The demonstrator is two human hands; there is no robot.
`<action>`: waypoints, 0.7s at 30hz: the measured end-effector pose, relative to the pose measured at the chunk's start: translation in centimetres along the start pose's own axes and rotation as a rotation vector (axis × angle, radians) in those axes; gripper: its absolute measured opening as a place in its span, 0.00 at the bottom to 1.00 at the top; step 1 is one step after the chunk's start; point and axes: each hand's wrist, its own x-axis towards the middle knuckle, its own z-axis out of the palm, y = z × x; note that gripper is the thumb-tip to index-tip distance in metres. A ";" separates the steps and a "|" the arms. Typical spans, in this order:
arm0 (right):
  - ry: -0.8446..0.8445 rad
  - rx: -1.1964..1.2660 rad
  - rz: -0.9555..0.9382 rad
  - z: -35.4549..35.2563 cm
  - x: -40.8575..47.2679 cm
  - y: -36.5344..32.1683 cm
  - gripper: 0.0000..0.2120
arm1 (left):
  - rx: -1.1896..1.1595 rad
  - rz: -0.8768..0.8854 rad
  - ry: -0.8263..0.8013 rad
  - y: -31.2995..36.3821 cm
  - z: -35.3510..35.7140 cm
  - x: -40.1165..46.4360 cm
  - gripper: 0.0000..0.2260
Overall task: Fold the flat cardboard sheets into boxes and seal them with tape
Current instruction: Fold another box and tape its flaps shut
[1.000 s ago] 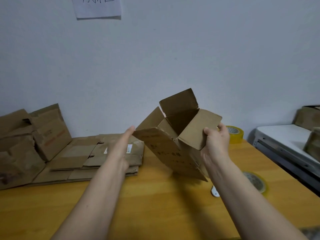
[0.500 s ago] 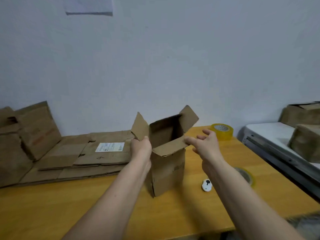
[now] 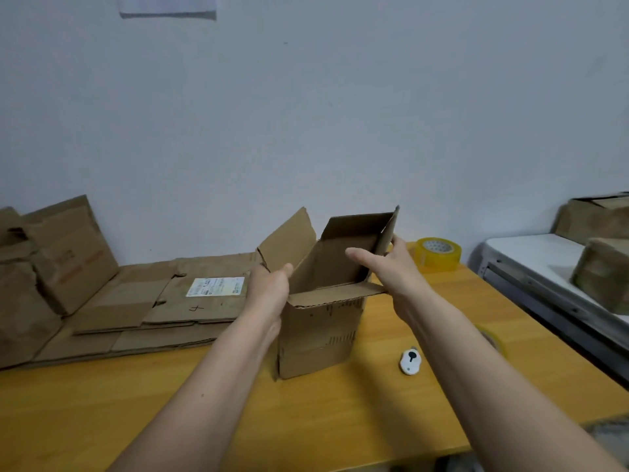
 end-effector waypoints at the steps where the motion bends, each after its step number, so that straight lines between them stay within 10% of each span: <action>1: 0.031 0.008 0.025 0.1 0.1 0.0 0.36 | -0.006 0.007 -0.021 -0.2 0.2 -0.1 0.19; 4: 0.137 0.135 0.097 -0.3 0.1 -0.4 0.14 | -0.064 -0.002 -0.022 -0.4 0.4 -0.2 0.13; 10: 0.041 0.100 0.057 -1.2 -0.4 -0.9 0.05 | -0.330 -0.109 0.063 1.4 -0.7 2.0 0.12; 17: 0.201 0.213 0.097 -1.0 -0.6 2.3 0.22 | -0.367 -0.139 0.133 -2.0 -0.6 1.7 0.19; 21: 0.310 0.151 0.002 -1.3 -0.2 3.0 0.34 | 0.161 0.269 0.427 -2.7 -1.4 1.5 0.44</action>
